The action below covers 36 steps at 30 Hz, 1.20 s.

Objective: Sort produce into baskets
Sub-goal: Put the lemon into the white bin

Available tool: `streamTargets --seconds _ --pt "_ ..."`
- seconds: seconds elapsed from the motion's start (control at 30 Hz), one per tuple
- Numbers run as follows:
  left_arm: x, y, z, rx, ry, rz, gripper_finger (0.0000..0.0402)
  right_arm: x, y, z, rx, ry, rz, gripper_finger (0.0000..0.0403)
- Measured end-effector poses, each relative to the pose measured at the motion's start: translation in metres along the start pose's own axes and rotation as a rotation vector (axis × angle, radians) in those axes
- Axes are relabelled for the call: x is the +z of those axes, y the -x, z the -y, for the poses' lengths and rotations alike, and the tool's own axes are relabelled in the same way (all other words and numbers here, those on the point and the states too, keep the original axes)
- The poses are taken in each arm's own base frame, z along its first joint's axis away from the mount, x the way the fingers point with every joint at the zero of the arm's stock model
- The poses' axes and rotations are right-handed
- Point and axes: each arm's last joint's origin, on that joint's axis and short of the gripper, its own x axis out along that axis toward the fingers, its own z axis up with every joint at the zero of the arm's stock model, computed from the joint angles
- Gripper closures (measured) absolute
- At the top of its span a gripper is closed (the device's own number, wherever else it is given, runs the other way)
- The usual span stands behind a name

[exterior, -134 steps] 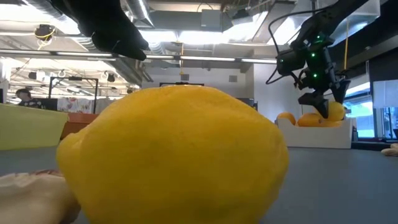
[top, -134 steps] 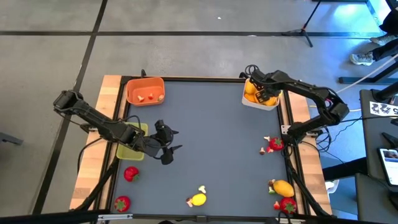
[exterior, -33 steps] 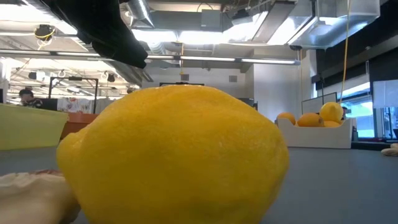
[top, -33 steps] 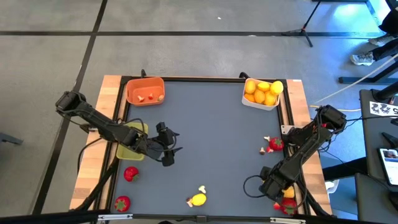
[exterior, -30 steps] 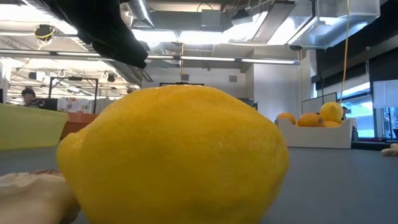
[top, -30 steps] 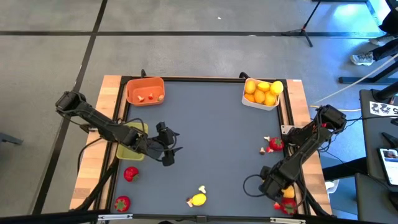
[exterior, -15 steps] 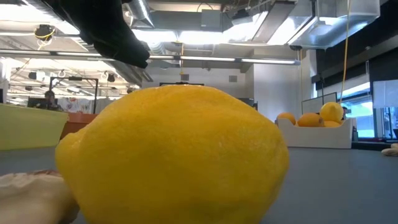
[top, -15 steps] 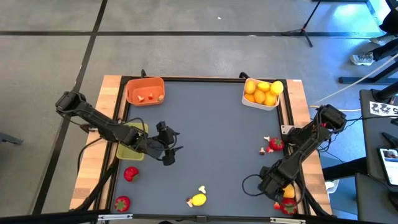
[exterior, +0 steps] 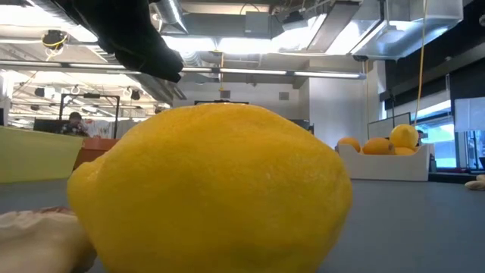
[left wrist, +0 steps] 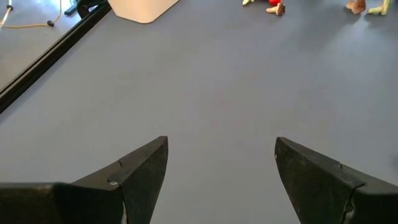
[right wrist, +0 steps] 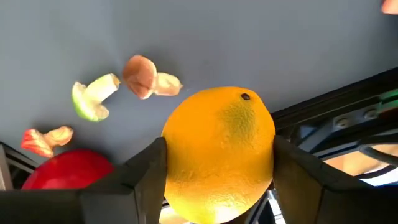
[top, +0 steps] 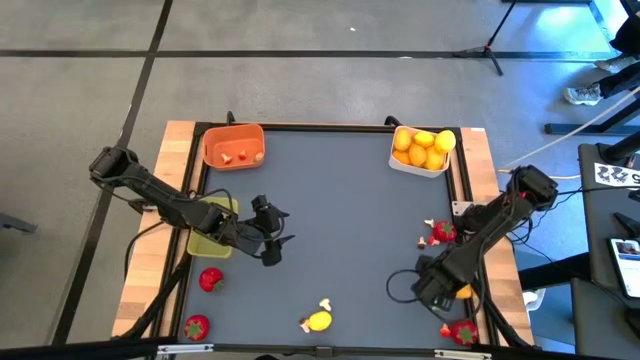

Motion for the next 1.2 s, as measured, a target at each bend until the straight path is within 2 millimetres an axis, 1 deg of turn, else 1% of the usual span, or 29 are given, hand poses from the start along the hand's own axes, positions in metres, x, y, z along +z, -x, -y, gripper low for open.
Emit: streamTargets --seconds 0.2,0.4,0.93,1.07,1.2 --pt "0.0 0.0 0.0 0.0 -0.015 0.0 0.011 0.005 0.012 0.01 0.007 -0.03 0.097 0.0174" --pt "0.0 0.0 0.0 -0.001 -0.013 0.002 0.011 0.005 0.024 0.022 -0.004 -0.051 0.2 0.0173" --pt "0.001 0.0 0.0 -0.003 0.005 0.007 0.011 -0.01 0.049 0.047 0.037 -0.097 0.448 0.0172" --pt "0.003 0.0 0.001 -0.01 0.026 0.023 0.011 -0.015 0.055 0.056 0.038 -0.11 0.492 0.0172" --pt "0.005 0.001 0.002 -0.035 0.04 0.037 0.011 -0.016 0.062 0.071 0.036 -0.158 0.511 0.0172"
